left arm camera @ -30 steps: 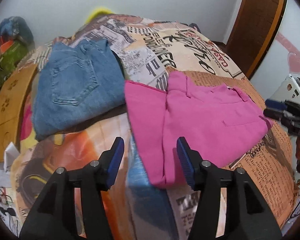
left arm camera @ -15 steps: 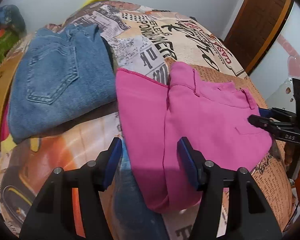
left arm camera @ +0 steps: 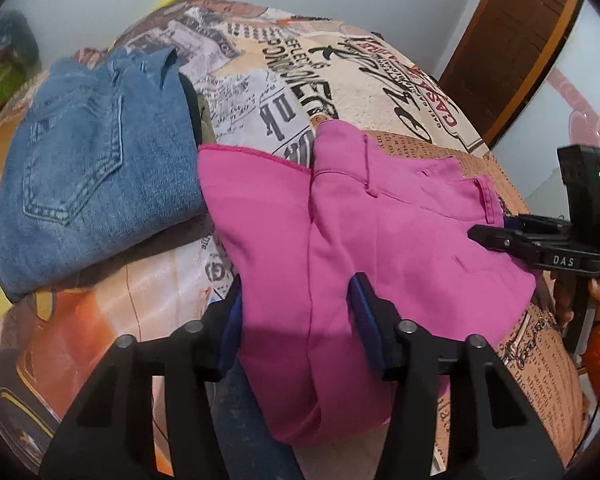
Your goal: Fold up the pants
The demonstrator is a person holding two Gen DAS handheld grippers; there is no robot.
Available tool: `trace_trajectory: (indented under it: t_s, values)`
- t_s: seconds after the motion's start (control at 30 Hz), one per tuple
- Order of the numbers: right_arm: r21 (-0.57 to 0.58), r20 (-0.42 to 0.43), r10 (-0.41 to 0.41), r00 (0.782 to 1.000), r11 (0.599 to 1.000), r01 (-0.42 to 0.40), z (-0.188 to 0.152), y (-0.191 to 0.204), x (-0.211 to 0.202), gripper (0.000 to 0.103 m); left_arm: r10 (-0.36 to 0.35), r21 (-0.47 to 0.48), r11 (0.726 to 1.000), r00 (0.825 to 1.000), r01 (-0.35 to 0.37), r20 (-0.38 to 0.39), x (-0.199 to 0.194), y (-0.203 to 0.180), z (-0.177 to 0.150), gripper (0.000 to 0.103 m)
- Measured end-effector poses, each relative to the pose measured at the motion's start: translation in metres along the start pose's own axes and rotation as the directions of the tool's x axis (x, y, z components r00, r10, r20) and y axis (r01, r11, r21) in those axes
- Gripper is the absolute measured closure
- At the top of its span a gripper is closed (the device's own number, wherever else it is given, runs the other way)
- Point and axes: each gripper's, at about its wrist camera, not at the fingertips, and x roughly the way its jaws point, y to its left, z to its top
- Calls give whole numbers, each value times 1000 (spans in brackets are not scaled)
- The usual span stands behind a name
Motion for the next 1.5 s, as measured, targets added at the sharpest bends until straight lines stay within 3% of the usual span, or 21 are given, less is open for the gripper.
trace_trajectory:
  t_s: [0.17,0.23,0.3,0.37,0.6,0.83,1.2,1.5]
  values:
    - [-43,31,-30,999,999,31,2,9,-5,80,49,17,999,998,-50,27,-6,-7,-1,71]
    - [-46,50,-32,998,998,34,2,11,-10,83,66,9,998,997,-66,30,-9,-7,-1,77]
    - [-52,64,-27,998,998,31,0,14,-16,84,77,-5,997,997,-77,32,-13,-5,-1,90]
    - [-72,77,-30,997,997,36,-2,21,-23,85,52,-18,999,998,-52,31,-20,-2,-2,93]
    - [-114,130,-8,991,993,23,-5,46,-54,86,58,25,998,997,-59,55,-52,-17,-17,94]
    - [-148,173,11,985,989,15,-1,76,-73,86,73,6,997,987,-75,141,-100,-11,-19,94]
    - [-250,244,41,969,968,22,37,138,-80,86,129,-75,991,958,-113,257,-157,43,-4,94]
    - [-321,274,91,957,947,2,83,190,-53,86,204,-120,977,928,-174,313,-182,101,21,94]
